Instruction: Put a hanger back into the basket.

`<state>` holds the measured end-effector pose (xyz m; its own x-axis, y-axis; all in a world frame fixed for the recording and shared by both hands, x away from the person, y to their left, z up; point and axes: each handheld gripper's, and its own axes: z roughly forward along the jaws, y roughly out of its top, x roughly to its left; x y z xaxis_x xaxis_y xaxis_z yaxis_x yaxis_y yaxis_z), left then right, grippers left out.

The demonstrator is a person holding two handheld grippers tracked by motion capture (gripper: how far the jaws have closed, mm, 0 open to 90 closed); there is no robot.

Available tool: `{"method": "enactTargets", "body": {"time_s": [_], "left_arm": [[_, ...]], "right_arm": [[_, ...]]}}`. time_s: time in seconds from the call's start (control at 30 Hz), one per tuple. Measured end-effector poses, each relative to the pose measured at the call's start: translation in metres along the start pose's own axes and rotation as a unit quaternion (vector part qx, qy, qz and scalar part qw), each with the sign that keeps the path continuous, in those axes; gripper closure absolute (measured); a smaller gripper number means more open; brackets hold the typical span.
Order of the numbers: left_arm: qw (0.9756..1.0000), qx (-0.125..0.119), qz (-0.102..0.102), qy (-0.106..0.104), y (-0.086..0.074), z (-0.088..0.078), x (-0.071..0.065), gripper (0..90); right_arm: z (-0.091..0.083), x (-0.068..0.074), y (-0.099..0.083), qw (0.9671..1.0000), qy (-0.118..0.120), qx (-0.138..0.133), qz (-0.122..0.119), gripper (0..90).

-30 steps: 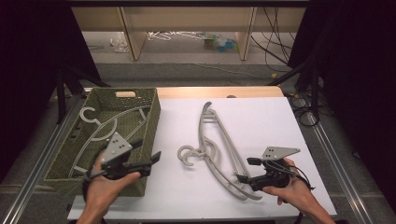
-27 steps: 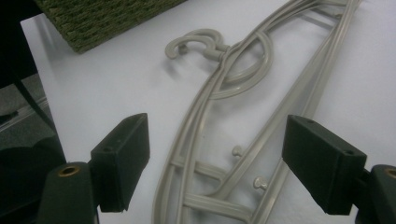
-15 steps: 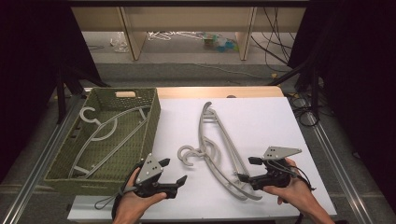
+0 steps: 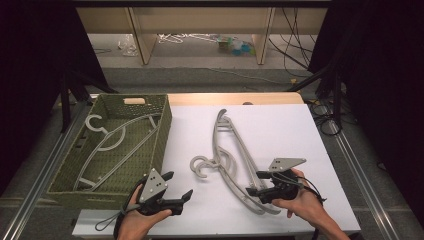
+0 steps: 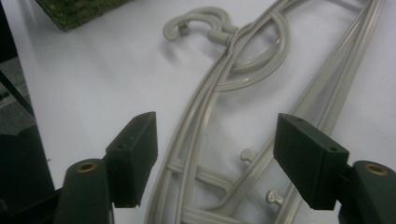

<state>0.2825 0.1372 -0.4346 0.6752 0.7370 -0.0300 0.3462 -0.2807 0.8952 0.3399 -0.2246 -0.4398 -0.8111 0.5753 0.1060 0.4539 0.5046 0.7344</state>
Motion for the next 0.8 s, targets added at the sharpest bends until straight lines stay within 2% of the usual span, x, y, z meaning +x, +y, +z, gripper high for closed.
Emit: {"method": "enactTargets", "body": {"time_s": [0.2,0.23,0.37,0.5,0.57,0.6,0.67,0.7,0.73,0.77,0.8], "left_arm": [[1.0000,0.002,0.008,-0.004,-0.001,0.002,-0.001,19.5],[1.0000,0.003,0.007,-0.005,-0.001,0.002,-0.001,19.5],[0.9999,0.005,0.011,-0.007,-0.001,0.003,-0.001,19.7],[0.9998,0.006,0.015,-0.012,-0.001,0.004,-0.001,19.9],[0.9998,0.006,0.014,-0.013,-0.001,0.004,-0.002,20.0],[0.9997,0.006,0.017,-0.014,-0.001,0.004,-0.001,20.0],[0.9998,0.005,0.016,-0.013,-0.001,0.005,-0.001,20.1],[0.9998,0.005,0.015,-0.012,-0.001,0.005,-0.001,20.2],[0.9998,0.003,0.011,-0.015,-0.002,0.005,-0.001,20.2],[0.9998,0.004,0.013,-0.013,-0.002,0.005,-0.001,20.3],[0.9998,0.007,0.015,-0.010,-0.002,0.005,-0.001,20.4]], "right_arm": [[0.022,0.004,0.006,0.9994,0.001,0.035,-0.003,43.6],[0.026,0.005,0.006,0.9992,0.004,0.040,0.003,44.9],[0.043,0.007,0.011,0.9978,-0.004,0.066,-0.009,52.6],[0.057,0.010,0.015,0.9946,-0.031,0.098,-0.007,59.2],[0.059,0.011,0.018,0.9929,-0.040,0.112,0.000,60.7],[0.059,0.010,0.018,0.9927,-0.036,0.115,0.003,62.0],[0.060,0.009,0.018,0.9928,-0.038,0.113,-0.007,64.1],[0.060,0.010,0.019,0.9918,-0.043,0.120,-0.002,65.2],[0.060,0.009,0.019,0.9916,-0.046,0.120,-0.011,65.7],[0.061,0.010,0.020,0.9907,-0.047,0.127,-0.003,65.7],[0.063,0.009,0.020,0.9903,-0.051,0.129,-0.007,65.6]]}}
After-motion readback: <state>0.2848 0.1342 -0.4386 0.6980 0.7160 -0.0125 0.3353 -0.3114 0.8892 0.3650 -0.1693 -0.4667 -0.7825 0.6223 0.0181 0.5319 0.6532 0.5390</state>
